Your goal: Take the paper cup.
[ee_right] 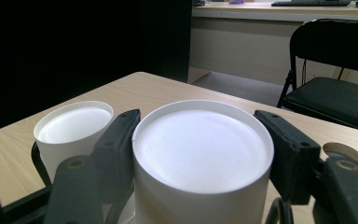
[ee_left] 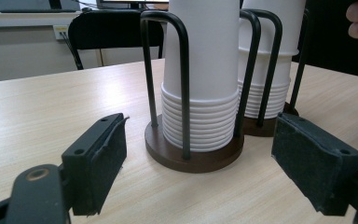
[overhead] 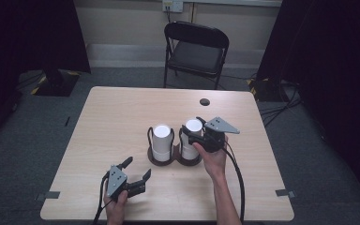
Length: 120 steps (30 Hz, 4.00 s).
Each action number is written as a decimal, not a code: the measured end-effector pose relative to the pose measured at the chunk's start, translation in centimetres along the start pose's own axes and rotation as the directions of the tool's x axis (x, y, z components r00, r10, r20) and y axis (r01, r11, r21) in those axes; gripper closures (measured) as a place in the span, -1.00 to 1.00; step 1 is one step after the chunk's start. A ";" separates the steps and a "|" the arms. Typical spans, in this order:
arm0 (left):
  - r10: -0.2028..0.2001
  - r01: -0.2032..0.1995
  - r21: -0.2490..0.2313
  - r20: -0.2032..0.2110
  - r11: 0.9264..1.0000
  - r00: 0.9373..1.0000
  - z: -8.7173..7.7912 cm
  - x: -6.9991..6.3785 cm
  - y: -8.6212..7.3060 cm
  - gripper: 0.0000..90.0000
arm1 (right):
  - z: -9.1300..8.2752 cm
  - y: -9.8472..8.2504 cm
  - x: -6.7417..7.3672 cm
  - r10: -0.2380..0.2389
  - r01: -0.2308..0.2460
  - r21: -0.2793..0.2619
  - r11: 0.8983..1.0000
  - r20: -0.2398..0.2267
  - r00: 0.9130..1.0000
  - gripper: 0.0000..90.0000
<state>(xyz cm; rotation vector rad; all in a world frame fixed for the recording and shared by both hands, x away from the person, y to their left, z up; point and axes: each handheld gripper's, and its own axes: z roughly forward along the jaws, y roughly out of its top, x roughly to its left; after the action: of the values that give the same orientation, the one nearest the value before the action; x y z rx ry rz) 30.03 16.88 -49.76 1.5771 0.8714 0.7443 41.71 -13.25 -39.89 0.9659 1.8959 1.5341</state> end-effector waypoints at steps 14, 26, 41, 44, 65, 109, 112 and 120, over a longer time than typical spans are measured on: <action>0.003 -0.003 0.009 -0.009 1.000 1.000 0.1 -0.1 0.0 -0.63 | -0.6 1.0 -0.1 0.017 -0.017 -0.007 1.000 0.000 1.000 -0.23; 0.003 -0.003 0.005 -0.021 1.000 1.000 0.0 -0.1 0.0 -0.64 | -1.0 2.3 -0.2 0.023 -0.023 -0.026 0.999 0.009 1.000 -0.23; 0.003 -0.003 0.004 -0.027 1.000 1.000 0.1 -0.2 0.0 -0.64 | -1.2 3.1 -0.1 0.018 -0.018 -0.060 0.998 -0.003 1.000 -0.23; -0.001 0.001 0.010 -0.031 1.000 1.000 0.1 -0.2 0.0 -0.64 | -1.2 3.3 -0.1 0.016 -0.016 -0.064 0.998 -0.004 1.000 -0.23; -0.045 0.043 0.034 0.042 0.998 0.998 0.2 0.3 0.1 -0.64 | -4.7 4.3 -0.3 0.087 -0.090 -0.134 0.987 -0.030 0.996 -0.23; -0.069 0.076 -0.014 0.283 0.997 0.957 2.1 -2.1 1.7 -0.33 | -8.5 -3.3 3.0 0.310 -0.343 -0.111 0.933 -0.242 0.920 -0.22; -0.052 0.060 -0.020 0.289 0.998 0.956 2.3 -2.4 1.8 -0.32 | -8.4 -3.5 3.2 0.307 -0.344 -0.117 0.932 -0.251 0.918 -0.22; 0.012 0.014 -0.083 0.307 0.996 0.952 2.8 -3.6 2.2 -0.12 | -8.0 -4.5 3.4 0.379 -0.432 -0.107 0.896 -0.324 0.867 -0.21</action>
<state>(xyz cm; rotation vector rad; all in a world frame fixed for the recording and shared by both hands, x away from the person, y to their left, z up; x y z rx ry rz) 30.76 12.13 -48.14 1.5649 0.6043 0.5083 32.63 -15.87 -42.25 1.1623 1.7777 2.1641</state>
